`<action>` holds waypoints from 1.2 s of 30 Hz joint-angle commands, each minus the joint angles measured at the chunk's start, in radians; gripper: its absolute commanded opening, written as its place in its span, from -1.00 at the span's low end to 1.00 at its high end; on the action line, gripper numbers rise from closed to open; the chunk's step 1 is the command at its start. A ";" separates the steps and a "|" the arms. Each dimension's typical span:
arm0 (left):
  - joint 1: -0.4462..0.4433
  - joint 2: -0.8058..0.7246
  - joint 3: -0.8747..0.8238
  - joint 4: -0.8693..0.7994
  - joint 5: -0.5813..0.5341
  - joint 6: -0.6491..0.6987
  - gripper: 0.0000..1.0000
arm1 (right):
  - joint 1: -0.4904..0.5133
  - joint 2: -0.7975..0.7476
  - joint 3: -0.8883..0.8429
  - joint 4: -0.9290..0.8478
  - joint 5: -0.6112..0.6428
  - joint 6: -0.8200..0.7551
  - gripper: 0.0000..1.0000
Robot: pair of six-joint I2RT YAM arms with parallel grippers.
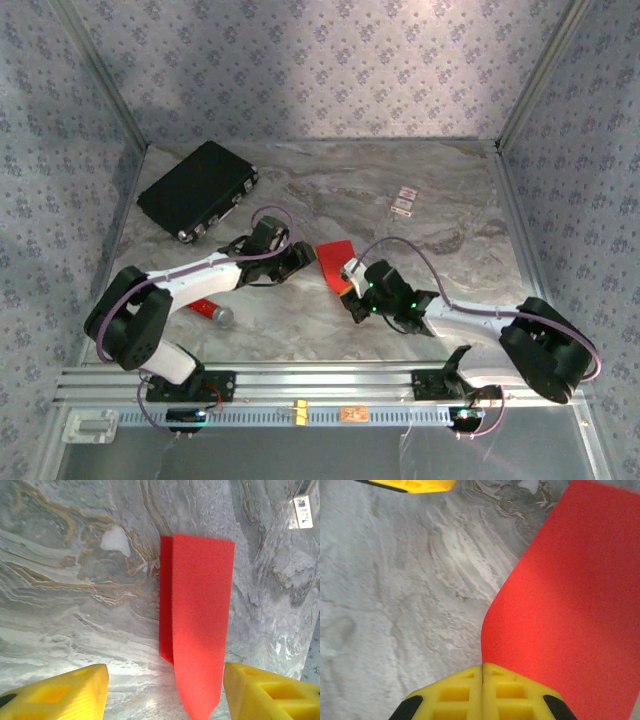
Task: Fold a paper plane with a square sheet of paper (pick it up from the middle)
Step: Third fold the triangle at the center of the table.
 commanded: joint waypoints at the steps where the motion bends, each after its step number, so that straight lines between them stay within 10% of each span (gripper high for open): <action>1: 0.006 -0.017 0.028 -0.054 -0.018 0.042 0.24 | -0.050 0.031 0.066 -0.089 -0.237 0.107 -1.00; 14: 0.007 0.015 0.093 -0.021 0.070 0.110 -0.21 | -0.104 0.161 0.148 -0.096 -0.554 0.172 -1.00; 36: -0.025 0.435 0.375 -0.094 0.258 0.209 -0.72 | -0.114 0.180 0.095 -0.047 -0.515 0.176 -1.00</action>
